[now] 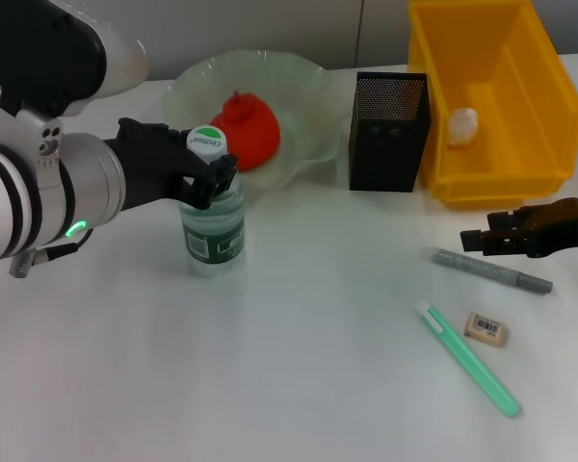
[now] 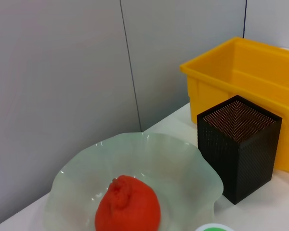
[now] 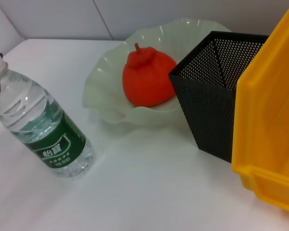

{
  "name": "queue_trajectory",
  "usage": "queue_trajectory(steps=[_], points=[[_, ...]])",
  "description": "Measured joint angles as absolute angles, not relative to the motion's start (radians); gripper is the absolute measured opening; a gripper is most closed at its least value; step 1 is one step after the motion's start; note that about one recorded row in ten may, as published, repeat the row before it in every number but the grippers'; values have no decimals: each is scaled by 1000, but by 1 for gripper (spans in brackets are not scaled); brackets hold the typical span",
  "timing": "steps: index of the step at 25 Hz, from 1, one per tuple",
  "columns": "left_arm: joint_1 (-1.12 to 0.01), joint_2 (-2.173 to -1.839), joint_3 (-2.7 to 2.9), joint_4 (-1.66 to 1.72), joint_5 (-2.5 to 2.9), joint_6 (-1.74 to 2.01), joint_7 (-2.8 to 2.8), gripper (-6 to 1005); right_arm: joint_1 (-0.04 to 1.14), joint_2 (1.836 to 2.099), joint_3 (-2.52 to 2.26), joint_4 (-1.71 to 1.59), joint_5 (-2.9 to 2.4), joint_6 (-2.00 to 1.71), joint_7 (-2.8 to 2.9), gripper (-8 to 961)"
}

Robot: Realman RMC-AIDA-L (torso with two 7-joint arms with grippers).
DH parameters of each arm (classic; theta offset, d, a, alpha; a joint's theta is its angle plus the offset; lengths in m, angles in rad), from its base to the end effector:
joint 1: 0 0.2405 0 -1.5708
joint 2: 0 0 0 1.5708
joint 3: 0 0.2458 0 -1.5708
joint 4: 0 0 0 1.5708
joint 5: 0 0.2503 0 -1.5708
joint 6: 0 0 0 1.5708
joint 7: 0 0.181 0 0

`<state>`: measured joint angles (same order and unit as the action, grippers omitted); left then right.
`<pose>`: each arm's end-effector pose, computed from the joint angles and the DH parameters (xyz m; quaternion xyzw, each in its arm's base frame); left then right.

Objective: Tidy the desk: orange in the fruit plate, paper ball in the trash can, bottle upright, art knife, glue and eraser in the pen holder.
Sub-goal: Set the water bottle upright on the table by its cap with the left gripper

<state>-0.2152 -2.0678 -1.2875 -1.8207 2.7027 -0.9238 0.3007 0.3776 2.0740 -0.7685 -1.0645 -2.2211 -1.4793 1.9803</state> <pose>-0.0922 0.3766 -0.0400 -0.9062 -0.2165 -0.0389 0.3611 0.3124 0.3698 0.0398 -0.8799 0.4146 0.1016 0.2089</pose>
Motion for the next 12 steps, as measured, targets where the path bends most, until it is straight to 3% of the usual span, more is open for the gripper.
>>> queue_trajectory(steps=[12], points=[[-215,-2066,-1288,-1813,2702,-929,302,444,379,2074,-768,-1065,-2221,-1479,1980,653]])
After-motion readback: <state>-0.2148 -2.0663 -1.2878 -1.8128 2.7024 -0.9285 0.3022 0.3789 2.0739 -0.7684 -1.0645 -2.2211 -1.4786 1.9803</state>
